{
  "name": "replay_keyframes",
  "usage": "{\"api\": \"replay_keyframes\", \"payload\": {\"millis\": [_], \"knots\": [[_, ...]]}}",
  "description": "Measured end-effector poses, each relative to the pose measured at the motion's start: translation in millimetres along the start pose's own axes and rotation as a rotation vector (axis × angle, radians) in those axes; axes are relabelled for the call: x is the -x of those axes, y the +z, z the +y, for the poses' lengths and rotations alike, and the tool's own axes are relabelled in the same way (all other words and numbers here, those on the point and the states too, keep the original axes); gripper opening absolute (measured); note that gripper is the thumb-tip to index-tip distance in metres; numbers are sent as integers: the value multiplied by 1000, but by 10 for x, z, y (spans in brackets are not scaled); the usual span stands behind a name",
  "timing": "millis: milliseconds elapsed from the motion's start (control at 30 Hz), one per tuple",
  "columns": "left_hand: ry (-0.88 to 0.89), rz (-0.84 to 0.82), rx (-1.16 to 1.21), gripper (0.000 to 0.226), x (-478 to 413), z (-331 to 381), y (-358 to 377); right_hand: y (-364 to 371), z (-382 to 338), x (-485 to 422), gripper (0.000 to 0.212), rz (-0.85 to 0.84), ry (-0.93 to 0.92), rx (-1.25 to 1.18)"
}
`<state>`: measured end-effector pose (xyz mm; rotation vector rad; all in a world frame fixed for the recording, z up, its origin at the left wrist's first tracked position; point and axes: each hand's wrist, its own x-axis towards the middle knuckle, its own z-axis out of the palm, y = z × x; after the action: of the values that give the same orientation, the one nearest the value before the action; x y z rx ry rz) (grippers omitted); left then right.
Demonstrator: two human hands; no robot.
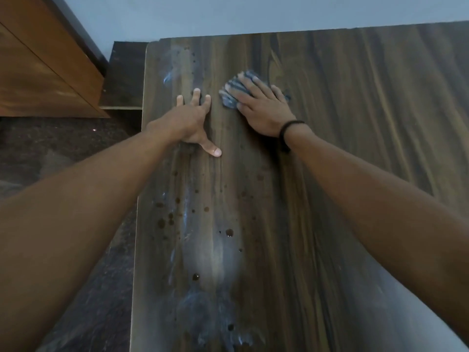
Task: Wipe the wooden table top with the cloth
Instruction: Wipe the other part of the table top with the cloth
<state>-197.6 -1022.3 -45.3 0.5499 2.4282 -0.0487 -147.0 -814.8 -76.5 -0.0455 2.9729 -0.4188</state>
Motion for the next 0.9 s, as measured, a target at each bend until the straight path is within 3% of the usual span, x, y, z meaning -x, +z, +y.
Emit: {"api": "replay_keyframes", "payload": {"millis": [167, 267, 333, 433, 467, 533, 600, 700, 733, 833, 900], "knots": [[12, 3, 21, 165, 3, -26, -3, -178, 171, 344, 52, 0, 177, -64], [17, 14, 19, 165, 22, -21, 18, 86, -25, 956, 53, -47, -105, 27], [6, 17, 23, 163, 43, -13, 11, 10, 184, 1116, 52, -58, -149, 58], [-10, 9, 6, 159, 68, 29, -53, -133, 215, 948, 52, -16, 143, -6], [2, 19, -32, 157, 79, 51, -56, -44, 96, 1021, 53, 0, 139, 13], [44, 73, -123, 149, 126, 89, -23, 189, -70, 1370, 52, 4, -71, 51], [64, 96, -160, 144, 248, 123, 31, 157, 78, 1502, 52, -16, -148, 56], [15, -34, -157, 154, 462, 193, 108, -26, 112, 1205, 53, 4, 116, -28], [-1, -84, -149, 157, 521, 209, 160, 34, 5, 1233, 53, 0, 125, -30], [-24, -144, -105, 163, 651, 255, 338, 315, -83, 1765, 52, 7, -192, 75], [-27, -116, -69, 165, 729, 264, 408, 202, 154, 1807, 51, 12, -193, 87]]}}
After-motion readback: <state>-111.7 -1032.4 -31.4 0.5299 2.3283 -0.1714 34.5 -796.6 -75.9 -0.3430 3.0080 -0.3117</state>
